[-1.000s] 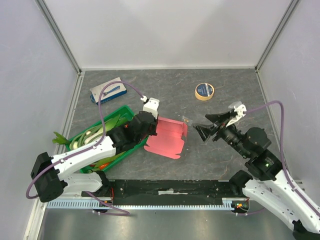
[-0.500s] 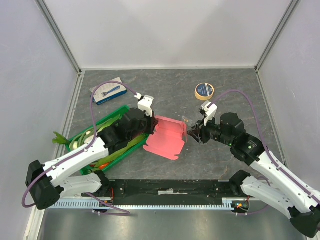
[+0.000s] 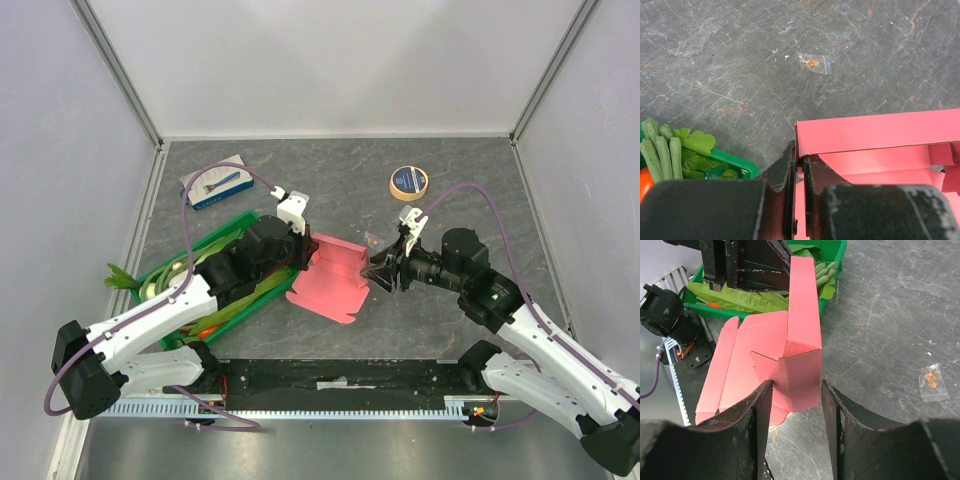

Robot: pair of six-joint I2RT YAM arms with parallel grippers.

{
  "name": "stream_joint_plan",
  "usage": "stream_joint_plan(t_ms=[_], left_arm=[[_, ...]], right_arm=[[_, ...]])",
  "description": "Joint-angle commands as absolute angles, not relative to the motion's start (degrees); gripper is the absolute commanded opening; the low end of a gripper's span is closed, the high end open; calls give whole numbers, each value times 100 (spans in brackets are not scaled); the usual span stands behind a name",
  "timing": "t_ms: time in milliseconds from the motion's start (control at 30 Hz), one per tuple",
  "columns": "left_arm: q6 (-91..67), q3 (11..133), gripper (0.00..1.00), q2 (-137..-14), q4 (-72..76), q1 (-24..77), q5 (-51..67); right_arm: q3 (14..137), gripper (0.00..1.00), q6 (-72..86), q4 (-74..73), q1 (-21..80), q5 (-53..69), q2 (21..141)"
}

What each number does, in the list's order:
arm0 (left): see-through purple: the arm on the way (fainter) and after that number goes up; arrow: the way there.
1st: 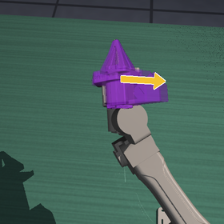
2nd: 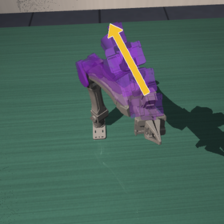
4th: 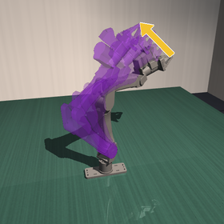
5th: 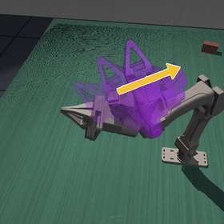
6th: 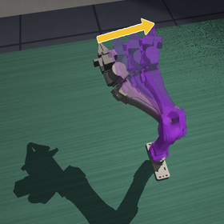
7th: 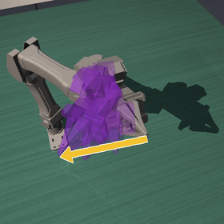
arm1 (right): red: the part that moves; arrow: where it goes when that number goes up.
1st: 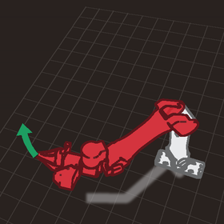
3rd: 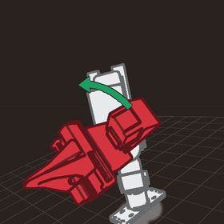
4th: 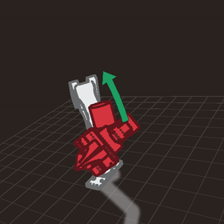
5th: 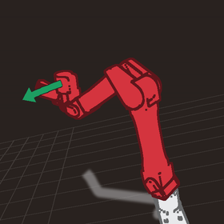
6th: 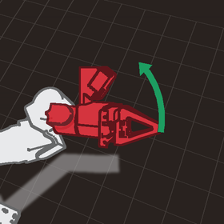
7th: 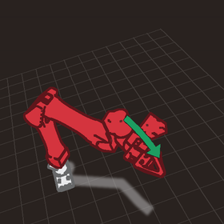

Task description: Fold the paper box

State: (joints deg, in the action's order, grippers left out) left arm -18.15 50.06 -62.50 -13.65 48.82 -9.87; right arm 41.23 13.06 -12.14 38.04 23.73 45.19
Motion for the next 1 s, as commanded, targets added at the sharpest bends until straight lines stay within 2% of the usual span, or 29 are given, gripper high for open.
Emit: stream_joint_plan(t_ms=[0,400,733,867,967], left_arm=[[-1837,5106,2,-6152,-1257,4860,-870],[-2056,5291,2,-6293,-1547,4957,-1546],[-2276,5309,2,-6205,-1626,5176,-2319],[-2399,5282,2,-6126,-1617,5308,-2680],[-2505,5238,2,-6073,-1521,5458,-2996]], right_arm=[[3981,52,1555,-449,3823,2462,4473],[3999,50,1705,-255,4982,37,4825],[4385,48,1828,-571,5976,-2617,5510],[4614,39,1995,-720,6310,-3461,5905],[4693,36,2205,-703,6495,-4068,6186]])
